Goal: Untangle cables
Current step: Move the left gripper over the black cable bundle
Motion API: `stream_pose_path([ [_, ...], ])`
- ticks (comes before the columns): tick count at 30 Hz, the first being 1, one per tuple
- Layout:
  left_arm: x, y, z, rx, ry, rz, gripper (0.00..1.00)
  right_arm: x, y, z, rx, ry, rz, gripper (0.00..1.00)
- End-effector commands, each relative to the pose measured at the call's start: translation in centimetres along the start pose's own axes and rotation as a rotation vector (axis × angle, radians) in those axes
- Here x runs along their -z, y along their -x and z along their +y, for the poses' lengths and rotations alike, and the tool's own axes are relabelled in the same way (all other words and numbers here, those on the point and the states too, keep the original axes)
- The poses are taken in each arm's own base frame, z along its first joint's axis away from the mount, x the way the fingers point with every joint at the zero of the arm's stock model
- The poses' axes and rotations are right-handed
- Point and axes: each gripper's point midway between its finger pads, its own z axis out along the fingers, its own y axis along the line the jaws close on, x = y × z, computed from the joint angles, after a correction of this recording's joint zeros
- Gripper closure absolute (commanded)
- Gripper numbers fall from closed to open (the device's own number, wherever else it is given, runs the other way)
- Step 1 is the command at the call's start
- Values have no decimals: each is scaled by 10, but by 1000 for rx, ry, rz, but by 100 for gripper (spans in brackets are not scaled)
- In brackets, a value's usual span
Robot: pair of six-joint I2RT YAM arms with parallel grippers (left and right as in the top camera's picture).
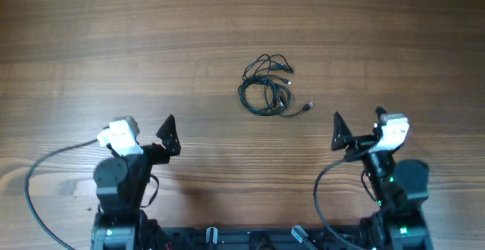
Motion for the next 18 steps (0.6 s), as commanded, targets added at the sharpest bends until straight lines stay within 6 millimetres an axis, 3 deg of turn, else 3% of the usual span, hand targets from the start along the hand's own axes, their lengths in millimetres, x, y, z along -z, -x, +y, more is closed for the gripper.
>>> stream_pose_path([
  [1,-5,24,-9,24,13,63,0,-5,20,7,5,18,66,0],
  [9,-14,43,-15,67,110,322,0,-15,33,9,-18,-3,297,0],
  [15,2,56,-22,93,171,485,0,-5,38,10,-36,-25,486,0],
  [18,5,60,-24,93,171,485,0,-1,44,11,-41,-31,536,0],
])
